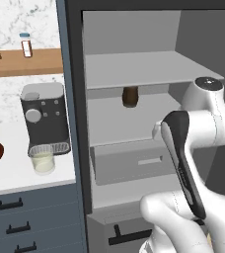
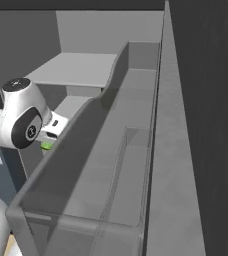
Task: Grab a lemon wedge from the fridge and one ice cube from the ice bowl, and put them in the glass of lemonade.
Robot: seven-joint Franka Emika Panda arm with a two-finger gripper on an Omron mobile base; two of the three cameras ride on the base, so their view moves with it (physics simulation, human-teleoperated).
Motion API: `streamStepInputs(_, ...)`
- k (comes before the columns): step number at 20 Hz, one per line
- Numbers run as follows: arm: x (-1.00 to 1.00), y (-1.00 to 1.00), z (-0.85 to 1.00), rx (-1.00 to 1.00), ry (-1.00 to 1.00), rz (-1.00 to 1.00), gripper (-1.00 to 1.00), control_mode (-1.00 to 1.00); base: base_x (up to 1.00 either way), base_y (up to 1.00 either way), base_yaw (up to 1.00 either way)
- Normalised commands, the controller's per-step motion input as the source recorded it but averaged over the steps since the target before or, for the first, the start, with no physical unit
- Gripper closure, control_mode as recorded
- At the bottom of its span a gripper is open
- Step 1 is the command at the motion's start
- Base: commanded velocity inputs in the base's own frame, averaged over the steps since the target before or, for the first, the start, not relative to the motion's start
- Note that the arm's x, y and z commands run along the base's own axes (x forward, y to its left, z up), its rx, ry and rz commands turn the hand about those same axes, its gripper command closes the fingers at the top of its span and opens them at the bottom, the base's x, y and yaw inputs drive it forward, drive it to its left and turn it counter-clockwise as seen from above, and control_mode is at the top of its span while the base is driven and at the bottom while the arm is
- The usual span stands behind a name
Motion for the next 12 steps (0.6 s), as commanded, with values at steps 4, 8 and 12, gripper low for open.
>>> streamStepInputs(4, -0.35, 0.18, -0.03, 0.0, 0.01, 0.0, 1.0, -1.0, 0.0, 0.0, 0.0)
streamStepInputs(8, 0.0, 0.0, 0.0, 0.0, 0.0, 0.0, 1.0, 1.0, -0.89, 0.88, -0.02)
streamStepInputs(12, 0.0, 0.0, 0.0, 0.0, 0.0, 0.0, 1.0, 1.0, -0.57, 1.0, -0.11)
